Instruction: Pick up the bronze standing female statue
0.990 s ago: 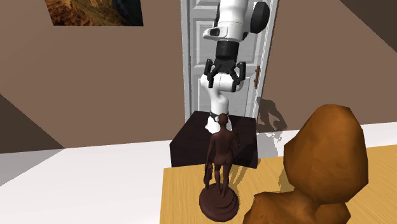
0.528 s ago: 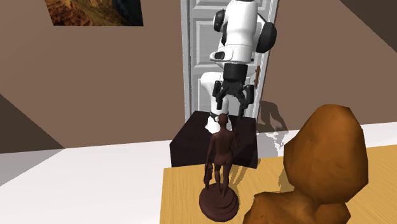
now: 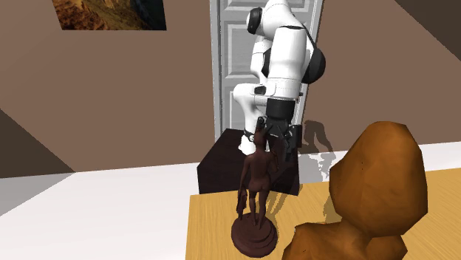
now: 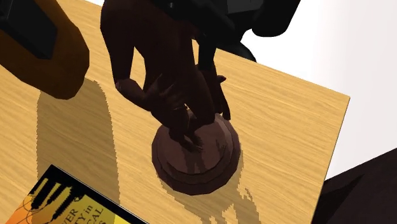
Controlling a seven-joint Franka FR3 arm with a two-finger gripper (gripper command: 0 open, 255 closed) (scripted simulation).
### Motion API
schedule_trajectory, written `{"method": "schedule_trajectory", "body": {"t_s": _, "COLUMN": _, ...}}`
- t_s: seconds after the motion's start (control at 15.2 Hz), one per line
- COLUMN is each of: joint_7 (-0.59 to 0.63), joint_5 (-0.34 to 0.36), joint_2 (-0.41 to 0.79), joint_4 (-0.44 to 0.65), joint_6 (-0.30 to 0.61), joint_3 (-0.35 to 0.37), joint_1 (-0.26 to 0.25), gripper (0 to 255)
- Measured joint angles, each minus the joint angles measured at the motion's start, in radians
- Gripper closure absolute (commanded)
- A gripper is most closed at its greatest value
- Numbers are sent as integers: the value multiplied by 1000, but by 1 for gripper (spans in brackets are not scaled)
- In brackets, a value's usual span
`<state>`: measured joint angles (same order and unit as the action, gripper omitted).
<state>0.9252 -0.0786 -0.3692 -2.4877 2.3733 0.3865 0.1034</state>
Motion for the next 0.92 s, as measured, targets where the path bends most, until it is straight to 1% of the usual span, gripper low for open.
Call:
{"method": "schedule_trajectory", "body": {"t_s": 0.26, "joint_7": 12, "joint_5": 7, "joint_2": 26, "joint_4": -33, "joint_6": 59, "joint_3": 11, "joint_1": 4, "gripper": 0}}
{"method": "schedule_trajectory", "body": {"t_s": 0.33, "joint_7": 13, "joint_5": 8, "joint_2": 31, "joint_4": -35, "joint_6": 65, "joint_3": 12, "joint_1": 5, "gripper": 255}}
{"method": "schedule_trajectory", "body": {"t_s": 0.92, "joint_7": 12, "joint_5": 10, "joint_2": 36, "joint_4": -33, "joint_6": 75, "joint_3": 13, "joint_1": 6, "gripper": 255}}
